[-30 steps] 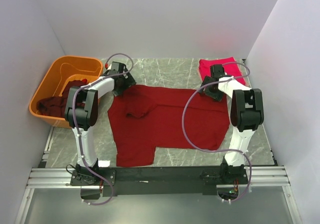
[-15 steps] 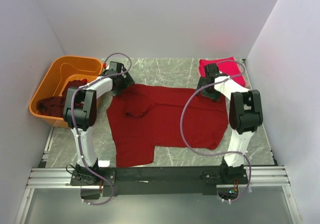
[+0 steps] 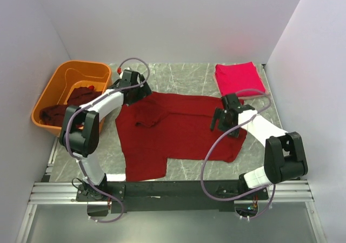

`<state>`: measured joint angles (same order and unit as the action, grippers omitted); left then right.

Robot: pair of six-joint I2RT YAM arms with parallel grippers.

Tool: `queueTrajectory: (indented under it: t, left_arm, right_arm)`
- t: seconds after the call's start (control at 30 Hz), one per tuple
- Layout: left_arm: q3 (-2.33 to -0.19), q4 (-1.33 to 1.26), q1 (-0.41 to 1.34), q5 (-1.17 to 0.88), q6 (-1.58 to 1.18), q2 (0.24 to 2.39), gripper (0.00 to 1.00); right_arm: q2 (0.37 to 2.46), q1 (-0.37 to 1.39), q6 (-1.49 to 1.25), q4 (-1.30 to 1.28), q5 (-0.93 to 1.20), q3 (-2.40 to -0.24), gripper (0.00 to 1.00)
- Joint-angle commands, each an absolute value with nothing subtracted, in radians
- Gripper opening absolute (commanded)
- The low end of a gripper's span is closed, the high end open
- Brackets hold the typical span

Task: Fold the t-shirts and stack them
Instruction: Fold the tshirt

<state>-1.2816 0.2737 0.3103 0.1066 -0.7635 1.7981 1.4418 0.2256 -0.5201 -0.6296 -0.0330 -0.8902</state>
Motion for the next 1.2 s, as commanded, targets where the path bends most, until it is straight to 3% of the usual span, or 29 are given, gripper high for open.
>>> queueTrajectory:
  t: [0.0, 0.27, 0.7, 1.17]
  left_arm:
    - [-1.244, 0.212, 0.311, 0.035, -0.755, 1.818, 1.00]
    - [-1.233, 0.156, 0.310, -0.020, -0.759, 1.933, 0.99]
    - [-1.180, 0.198, 0.262, 0.025, -0.785, 1.962, 0.99]
    - [-1.196, 0.251, 0.267, 0.052, -0.784, 1.778, 0.99]
  right_arm:
    - [1.410, 0.242, -0.566, -0.609, 0.025, -0.825, 0.89]
    - [1.391, 0.200, -0.637, -0.643, -0.083, -0.749, 0.89]
    - [1.201, -0.118, -0.703, -0.765, -0.218, -0.675, 0.91]
    - [1.042, -0.150, -0.592, -0.715, -0.075, -0.770, 0.92]
